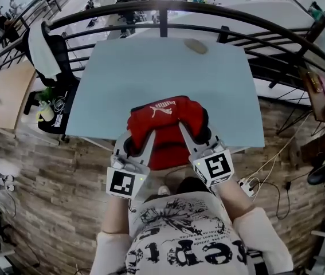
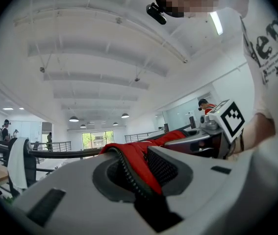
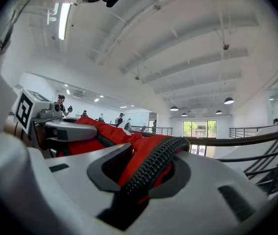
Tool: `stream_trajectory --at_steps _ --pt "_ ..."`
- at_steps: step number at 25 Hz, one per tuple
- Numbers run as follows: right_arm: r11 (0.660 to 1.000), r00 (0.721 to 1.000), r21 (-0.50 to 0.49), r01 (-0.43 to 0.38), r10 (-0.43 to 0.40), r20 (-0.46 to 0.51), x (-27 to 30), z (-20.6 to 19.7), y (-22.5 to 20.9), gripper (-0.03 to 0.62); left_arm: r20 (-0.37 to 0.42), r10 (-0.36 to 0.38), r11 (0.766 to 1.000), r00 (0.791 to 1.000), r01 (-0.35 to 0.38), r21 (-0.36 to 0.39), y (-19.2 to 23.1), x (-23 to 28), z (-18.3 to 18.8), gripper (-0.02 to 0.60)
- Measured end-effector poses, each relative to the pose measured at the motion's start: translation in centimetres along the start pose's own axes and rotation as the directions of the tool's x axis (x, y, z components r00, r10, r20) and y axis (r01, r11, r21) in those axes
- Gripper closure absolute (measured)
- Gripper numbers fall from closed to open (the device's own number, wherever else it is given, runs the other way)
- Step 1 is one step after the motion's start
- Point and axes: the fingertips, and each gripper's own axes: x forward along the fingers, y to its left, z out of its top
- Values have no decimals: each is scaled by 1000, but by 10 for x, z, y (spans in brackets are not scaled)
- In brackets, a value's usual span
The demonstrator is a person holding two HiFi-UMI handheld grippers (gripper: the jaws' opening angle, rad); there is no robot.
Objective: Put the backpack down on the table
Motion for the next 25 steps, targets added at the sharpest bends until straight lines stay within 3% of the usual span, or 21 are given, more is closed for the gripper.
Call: stream_trajectory --at_steps 16,25 --pt "1000 1000 -7 -24 24 12 151 -15 -126 503 1 32 999 999 -32 -14 104 166 -20 509" --pt "998 999 -37 50 -51 -8 237 -11 -201 502 19 -41 999 999 41 -10 169 268 -21 509"
